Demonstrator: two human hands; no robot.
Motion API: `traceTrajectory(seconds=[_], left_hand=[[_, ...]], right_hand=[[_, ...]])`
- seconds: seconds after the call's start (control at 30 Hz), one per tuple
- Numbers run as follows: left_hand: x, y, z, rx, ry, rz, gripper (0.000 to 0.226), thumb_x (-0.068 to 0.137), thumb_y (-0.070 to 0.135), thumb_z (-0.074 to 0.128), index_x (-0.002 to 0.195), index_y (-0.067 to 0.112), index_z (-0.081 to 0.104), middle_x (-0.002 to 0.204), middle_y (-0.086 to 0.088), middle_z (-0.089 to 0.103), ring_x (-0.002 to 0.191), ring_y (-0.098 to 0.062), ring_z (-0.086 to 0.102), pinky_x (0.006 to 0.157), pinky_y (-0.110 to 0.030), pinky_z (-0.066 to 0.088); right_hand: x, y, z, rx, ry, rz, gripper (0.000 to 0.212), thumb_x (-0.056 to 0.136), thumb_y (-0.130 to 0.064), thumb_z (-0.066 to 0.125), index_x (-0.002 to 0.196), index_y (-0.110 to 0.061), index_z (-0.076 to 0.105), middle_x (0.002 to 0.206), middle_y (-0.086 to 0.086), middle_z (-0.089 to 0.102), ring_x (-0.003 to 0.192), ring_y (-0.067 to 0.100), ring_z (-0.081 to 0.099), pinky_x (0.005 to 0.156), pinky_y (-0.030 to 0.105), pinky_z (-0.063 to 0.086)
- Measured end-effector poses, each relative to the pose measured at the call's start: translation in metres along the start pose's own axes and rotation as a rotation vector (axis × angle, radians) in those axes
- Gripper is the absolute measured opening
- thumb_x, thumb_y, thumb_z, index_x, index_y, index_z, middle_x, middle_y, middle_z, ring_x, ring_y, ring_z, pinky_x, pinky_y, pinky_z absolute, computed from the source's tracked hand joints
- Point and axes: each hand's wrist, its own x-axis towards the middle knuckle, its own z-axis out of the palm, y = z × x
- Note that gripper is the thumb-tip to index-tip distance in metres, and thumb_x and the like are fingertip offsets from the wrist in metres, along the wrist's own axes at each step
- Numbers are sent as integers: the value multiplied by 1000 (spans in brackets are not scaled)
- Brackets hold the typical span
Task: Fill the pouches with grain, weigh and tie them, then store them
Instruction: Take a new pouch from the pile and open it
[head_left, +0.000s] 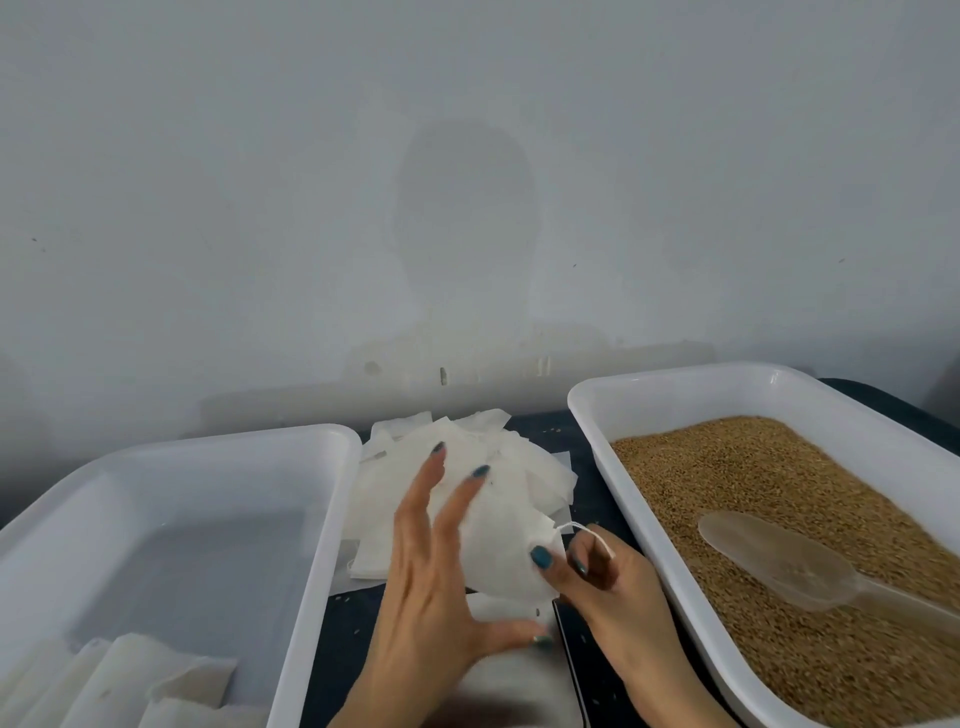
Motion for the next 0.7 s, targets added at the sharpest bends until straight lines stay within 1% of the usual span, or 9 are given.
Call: traceTrajectory(seconds=[0.1,0.17,0.2,0.23,0.3,0.37,0.43,0.53,0.7], left_hand=[[0,6,1,275,-118,156,112,62,68,74,154,35,19,164,2,12,151,-18,11,120,-43,25],[-1,12,4,248,-122,159,89,69,53,70,147,30,33,157,10,30,149,-11,18,121,-39,18],[0,14,4,198,-105,137,77,68,46,68,138,27,43,145,12,44,144,-7,28,119,-38,22],[1,14,4,174,-83,120,66,65,40,67,127,25,49,130,13,55,134,-4,40,116,-39,29],[0,11,1,198,-62,119,54,60,33,72,110,23,53,104,12,62,106,-5,55,107,-37,44],[-4,7,-2,204,-97,65,55,60,32,77,106,26,47,92,13,61,83,-8,59,82,-26,56],[-6,7,-4,221,-156,-26,58,65,42,76,107,31,38,88,14,61,68,-8,62,57,-21,56],[-9,5,-2,307,-158,-62,60,60,53,73,106,27,43,82,13,65,56,-9,64,49,-12,48],[-6,5,-3,358,-149,-124,63,52,51,74,101,23,47,78,10,66,50,-11,62,44,-16,49]], right_hand=[[-4,-4,5,-41,-70,-30,38,72,-24,80,55,-23,46,56,-5,47,55,7,48,53,22,47],[-7,-5,9,-91,-126,-56,37,73,-29,81,56,-26,49,55,-6,44,54,8,42,54,21,40],[-8,-6,10,-128,-142,-73,38,75,-32,82,56,-29,50,55,-6,42,54,7,38,54,18,36],[-9,-8,11,-155,-147,-88,38,75,-36,83,57,-30,51,55,-7,42,53,4,36,54,15,33],[-11,-10,12,-146,-137,-111,33,72,-39,83,60,-31,54,58,-7,48,52,2,39,53,11,34],[-11,-12,11,-130,-123,-127,29,69,-42,82,65,-29,56,62,-6,53,55,1,45,55,10,37],[-13,-13,10,-174,-127,-154,28,70,-44,83,71,-30,59,67,-5,58,59,3,51,58,13,41],[-15,-13,11,-346,-93,-242,28,75,-48,82,78,-30,62,77,-7,63,66,10,59,60,16,46],[-17,-11,12,-520,-71,-353,32,76,-60,72,91,-31,68,89,-13,62,76,14,63,62,18,49]])
